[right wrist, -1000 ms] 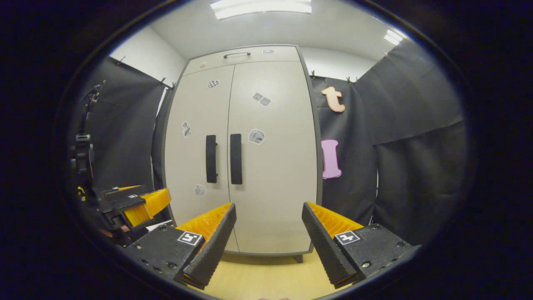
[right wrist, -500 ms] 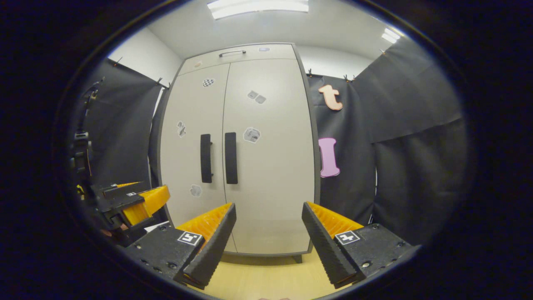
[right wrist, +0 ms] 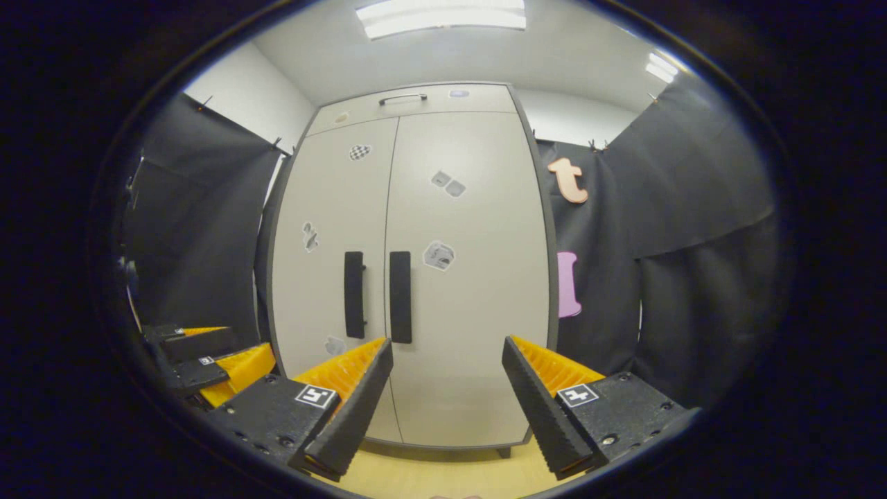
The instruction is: Open the right door of the double-door shoe cabinet with the right hand, and open the left door with the left hand.
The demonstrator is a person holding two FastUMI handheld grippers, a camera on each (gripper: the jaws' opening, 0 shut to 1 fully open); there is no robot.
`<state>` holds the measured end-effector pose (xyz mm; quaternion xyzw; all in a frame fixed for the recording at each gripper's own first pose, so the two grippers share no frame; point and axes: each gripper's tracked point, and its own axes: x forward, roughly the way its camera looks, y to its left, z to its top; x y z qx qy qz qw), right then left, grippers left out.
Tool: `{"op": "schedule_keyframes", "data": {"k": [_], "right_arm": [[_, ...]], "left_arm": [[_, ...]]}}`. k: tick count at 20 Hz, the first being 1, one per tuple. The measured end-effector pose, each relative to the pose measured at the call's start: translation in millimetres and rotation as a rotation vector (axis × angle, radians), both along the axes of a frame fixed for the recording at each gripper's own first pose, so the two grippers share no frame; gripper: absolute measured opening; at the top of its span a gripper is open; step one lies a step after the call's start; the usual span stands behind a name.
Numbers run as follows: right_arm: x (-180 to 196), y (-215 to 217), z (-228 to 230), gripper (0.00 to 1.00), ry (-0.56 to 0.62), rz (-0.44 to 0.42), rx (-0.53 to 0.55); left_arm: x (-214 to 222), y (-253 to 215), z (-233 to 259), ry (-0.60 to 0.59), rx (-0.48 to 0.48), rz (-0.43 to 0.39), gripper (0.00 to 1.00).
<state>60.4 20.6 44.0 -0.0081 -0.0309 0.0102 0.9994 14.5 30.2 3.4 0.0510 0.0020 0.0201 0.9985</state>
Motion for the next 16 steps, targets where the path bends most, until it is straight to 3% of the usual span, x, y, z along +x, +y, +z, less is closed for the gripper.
{"op": "schedule_keyframes", "data": {"k": [7, 16], "right_arm": [[74.1, 33.6, 14.2, 0.98, 0.026, 0.067, 0.024], [134.8, 48.0, 24.3, 1.00, -0.003, -0.001, -0.076]], "left_arm": [[-22.0, 26.8, -0.3, 0.008, -0.008, 0.037, 0.94], [-27.9, 40.2, -5.1, 0.029, -0.020, 0.045, 0.95]]}}
